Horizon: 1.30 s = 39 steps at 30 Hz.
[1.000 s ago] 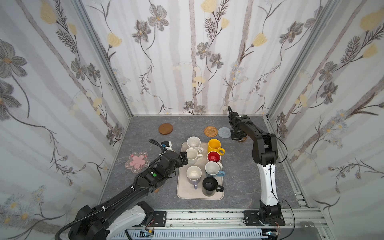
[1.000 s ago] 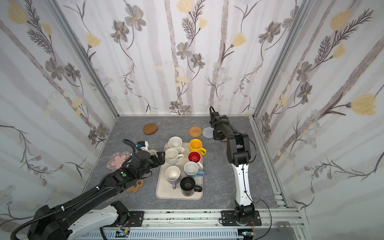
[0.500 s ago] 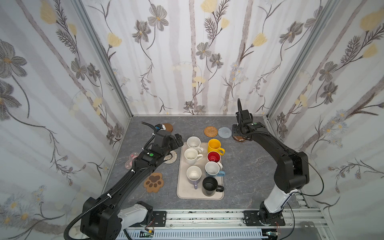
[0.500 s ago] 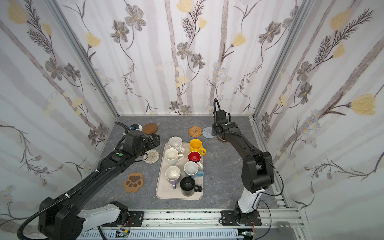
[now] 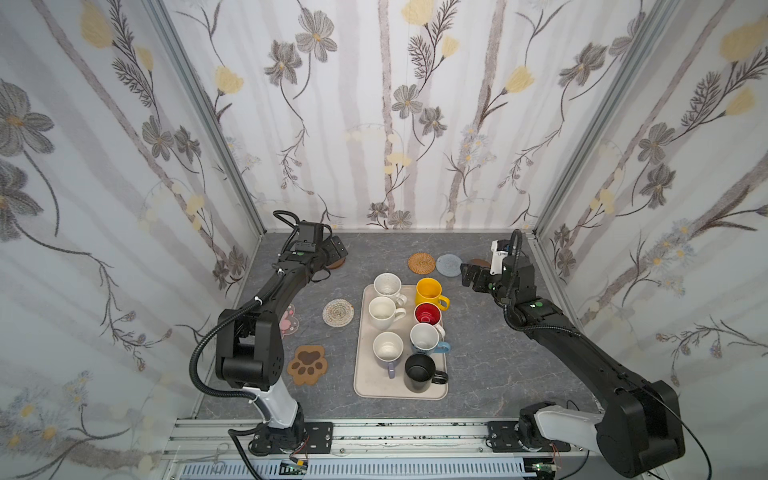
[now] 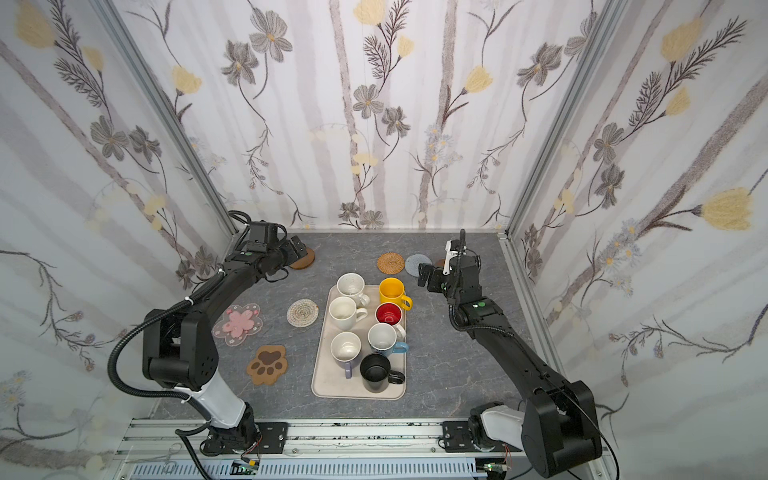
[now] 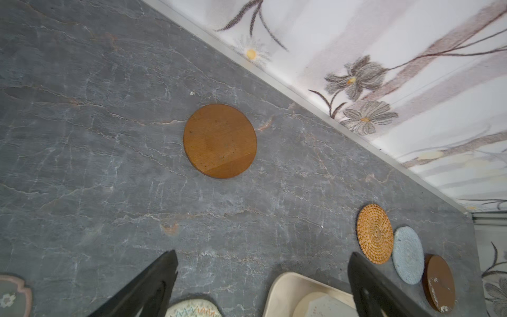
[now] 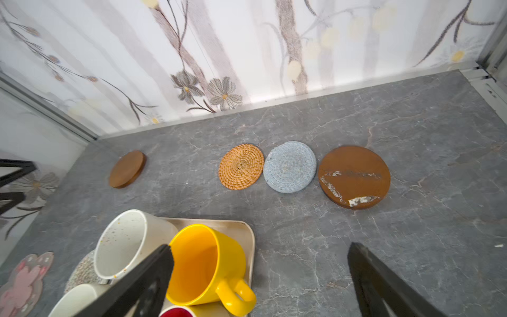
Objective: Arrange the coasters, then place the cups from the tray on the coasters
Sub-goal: 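Lift the left gripper from the white mug while the right arm draws back, then push the small wooden coaster with the left gripper toward the rattan coaster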
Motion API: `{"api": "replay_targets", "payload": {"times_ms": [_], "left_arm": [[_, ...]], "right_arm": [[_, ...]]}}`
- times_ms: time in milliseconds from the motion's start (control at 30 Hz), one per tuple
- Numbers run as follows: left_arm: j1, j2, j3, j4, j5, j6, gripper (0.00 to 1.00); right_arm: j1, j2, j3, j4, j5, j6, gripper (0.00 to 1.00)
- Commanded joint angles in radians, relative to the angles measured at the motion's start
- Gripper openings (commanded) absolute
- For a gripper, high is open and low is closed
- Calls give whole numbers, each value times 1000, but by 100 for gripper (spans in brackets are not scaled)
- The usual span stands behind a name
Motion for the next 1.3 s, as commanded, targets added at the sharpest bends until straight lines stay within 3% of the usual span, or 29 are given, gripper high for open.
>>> {"api": "replay_targets", "payload": {"times_ms": [0, 367, 567, 967, 1267], "left_arm": [[28, 78, 73, -11, 21, 43, 100], [176, 445, 337, -15, 72, 128, 100], [212, 616, 514, -15, 176, 134, 100], [189, 718, 613, -13, 298, 155, 100], [129, 666, 517, -7, 288, 156, 100]], "right_arm": [[1, -52, -36, 142, -51, 28, 100], [-1, -175, -116, 182, -20, -10, 100], [-3, -142, -131, 215, -38, -19, 100], [-4, -38, -109, 230, -78, -6, 100], [-5, -26, -105, 225, -77, 4, 100]]}}
